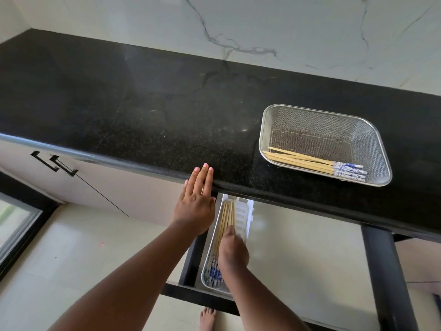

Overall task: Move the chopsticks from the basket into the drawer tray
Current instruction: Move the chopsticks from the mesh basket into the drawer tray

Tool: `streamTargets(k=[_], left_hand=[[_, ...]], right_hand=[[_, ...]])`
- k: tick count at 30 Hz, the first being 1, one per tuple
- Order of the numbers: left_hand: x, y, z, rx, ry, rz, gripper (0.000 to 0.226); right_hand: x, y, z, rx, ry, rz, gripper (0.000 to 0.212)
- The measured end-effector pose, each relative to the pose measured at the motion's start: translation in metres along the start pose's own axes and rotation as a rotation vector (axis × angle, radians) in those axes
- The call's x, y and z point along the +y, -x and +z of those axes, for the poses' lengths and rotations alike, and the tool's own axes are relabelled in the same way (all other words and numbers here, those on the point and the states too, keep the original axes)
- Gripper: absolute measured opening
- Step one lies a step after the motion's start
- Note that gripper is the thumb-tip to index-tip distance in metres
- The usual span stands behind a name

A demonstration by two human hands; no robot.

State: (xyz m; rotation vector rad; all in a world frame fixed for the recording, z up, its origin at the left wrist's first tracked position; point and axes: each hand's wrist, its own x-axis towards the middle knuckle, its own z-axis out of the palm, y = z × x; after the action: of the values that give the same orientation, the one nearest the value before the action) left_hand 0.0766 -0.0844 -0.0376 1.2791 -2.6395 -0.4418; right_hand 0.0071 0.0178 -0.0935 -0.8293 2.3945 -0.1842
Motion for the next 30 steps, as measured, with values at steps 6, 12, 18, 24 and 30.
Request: streamTargets(k=[6, 12, 18, 24, 30], left_hand=[[0.001, 0.0, 0.0, 0.004, -0.013, -0.007, 0.069], [0.001, -0.001, 0.003, 0.013, -0.02, -0.007, 0.07], [0.001, -0.001, 0.003, 0.009, -0.016, -0.002, 0.07], [0.0, -0.002, 0.002, 0.006, -0.031, -0.001, 0.07], [0.0, -0.002, 0.001, 0.002, -0.039, 0.0, 0.07]], right_hand=[[0.001, 0.009, -0.001, -0.001, -0.004, 0.009, 0.027], [0.001, 0.017, -0.009, -0.119, -0.083, 0.082, 0.058], [0.009, 0.027, 0.001, -0.19, -0.091, 0.133, 0.067], [0.015, 0.031, 0.004, -0.108, -0.165, 0.176, 0.046], [0.003, 0.035, -0.043, -0.196, 0.056, -0.035, 0.042]])
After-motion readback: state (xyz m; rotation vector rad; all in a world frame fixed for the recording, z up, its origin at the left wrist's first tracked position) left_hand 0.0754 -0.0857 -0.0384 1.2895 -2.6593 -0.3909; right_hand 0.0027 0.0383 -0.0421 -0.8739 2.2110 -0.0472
